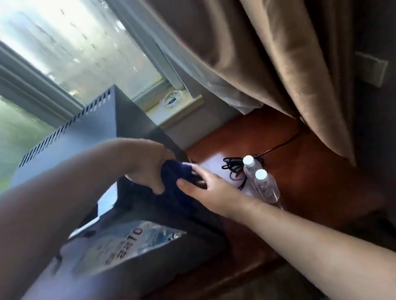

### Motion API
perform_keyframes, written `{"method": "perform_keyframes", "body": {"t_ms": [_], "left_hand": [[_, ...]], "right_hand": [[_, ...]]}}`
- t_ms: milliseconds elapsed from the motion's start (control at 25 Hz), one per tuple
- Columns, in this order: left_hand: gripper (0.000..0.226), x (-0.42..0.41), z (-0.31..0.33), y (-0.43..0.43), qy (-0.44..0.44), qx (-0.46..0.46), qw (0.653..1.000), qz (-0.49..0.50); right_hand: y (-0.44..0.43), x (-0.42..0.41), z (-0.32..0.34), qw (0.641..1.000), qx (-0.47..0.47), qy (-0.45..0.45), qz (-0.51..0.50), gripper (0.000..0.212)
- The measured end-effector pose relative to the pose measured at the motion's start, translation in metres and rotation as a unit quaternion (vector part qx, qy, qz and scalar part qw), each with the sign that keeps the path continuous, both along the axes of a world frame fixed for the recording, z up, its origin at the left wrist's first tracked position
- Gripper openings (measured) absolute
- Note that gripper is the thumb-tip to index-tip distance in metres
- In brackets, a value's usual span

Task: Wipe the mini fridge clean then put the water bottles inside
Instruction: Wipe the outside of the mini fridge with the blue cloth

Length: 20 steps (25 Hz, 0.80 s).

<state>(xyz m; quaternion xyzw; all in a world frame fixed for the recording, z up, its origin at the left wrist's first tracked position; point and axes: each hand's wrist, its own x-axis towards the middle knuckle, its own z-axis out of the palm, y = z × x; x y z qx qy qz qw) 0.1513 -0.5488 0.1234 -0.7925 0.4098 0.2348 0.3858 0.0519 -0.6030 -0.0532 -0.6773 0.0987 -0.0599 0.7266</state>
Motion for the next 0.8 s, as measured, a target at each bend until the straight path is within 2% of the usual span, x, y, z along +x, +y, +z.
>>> {"method": "perform_keyframes", "body": {"t_ms": [120,320,400,560,680,800], "left_hand": [[0.050,-0.017,0.013,0.029,-0.014,-0.072,0.997,-0.040],[0.051,-0.032,0.000,0.056,-0.074,-0.133,0.978,-0.139],[0.049,-0.035,-0.014,0.052,-0.097,-0.110,0.979,-0.143],[0.047,-0.046,-0.070,0.032,-0.107,-0.015,0.988,-0.108],[0.052,-0.046,-0.133,0.030,-0.091,-0.019,0.992,-0.083],[0.046,-0.048,-0.205,0.025,-0.073,0.000,0.995,-0.072]], "right_hand": [[0.023,-0.009,0.016,0.998,-0.012,-0.024,-0.054,0.037],[0.044,-0.038,0.024,0.994,0.024,-0.018,-0.103,0.024],[0.048,-0.049,0.015,0.992,0.024,0.003,-0.124,0.029],[0.051,-0.062,-0.017,0.981,-0.001,0.084,-0.176,0.058],[0.044,-0.073,-0.050,0.974,0.004,0.142,-0.174,0.051],[0.031,-0.084,-0.095,0.967,0.022,0.186,-0.171,0.047]]}}
